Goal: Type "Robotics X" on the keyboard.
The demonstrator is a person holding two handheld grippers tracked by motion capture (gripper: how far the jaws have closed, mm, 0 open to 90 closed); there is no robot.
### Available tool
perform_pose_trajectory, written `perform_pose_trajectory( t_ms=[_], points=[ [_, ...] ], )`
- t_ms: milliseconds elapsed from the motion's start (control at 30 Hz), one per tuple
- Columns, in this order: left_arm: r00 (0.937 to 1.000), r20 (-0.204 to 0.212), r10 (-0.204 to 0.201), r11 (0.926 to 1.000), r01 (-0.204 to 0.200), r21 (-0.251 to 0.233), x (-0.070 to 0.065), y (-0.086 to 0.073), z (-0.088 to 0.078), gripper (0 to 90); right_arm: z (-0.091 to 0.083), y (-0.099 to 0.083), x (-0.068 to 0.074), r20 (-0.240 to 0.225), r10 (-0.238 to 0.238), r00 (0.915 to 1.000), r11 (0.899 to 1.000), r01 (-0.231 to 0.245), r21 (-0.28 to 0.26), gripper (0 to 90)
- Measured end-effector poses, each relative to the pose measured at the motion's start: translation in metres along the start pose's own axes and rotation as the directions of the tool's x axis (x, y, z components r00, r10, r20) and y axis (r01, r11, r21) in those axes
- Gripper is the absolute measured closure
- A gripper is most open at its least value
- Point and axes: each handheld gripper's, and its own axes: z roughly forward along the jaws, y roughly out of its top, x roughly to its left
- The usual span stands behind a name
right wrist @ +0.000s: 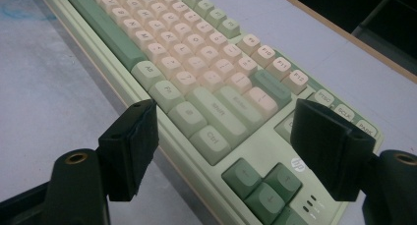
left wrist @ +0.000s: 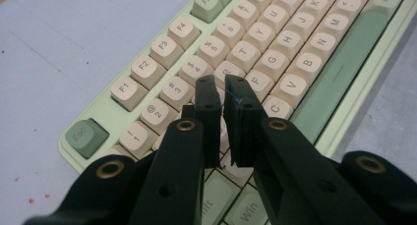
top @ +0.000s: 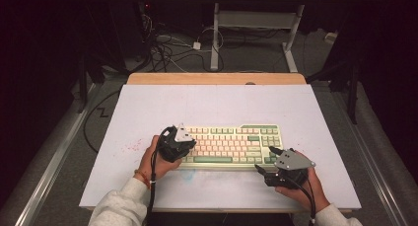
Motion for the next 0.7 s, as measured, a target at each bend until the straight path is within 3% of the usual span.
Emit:
perform_pose_trajectory(
  t_ms=[700],
  points=[
    [0.9999, -0.007, 0.013, 0.9993, -0.013, 0.034, -0.0020, -0.0030, 0.0097, 82.2, 0.0006, 0.0001, 0.0004, 0.000, -0.007, 1.0000, 1.000, 0.007, 0.003, 27.0]
  ],
)
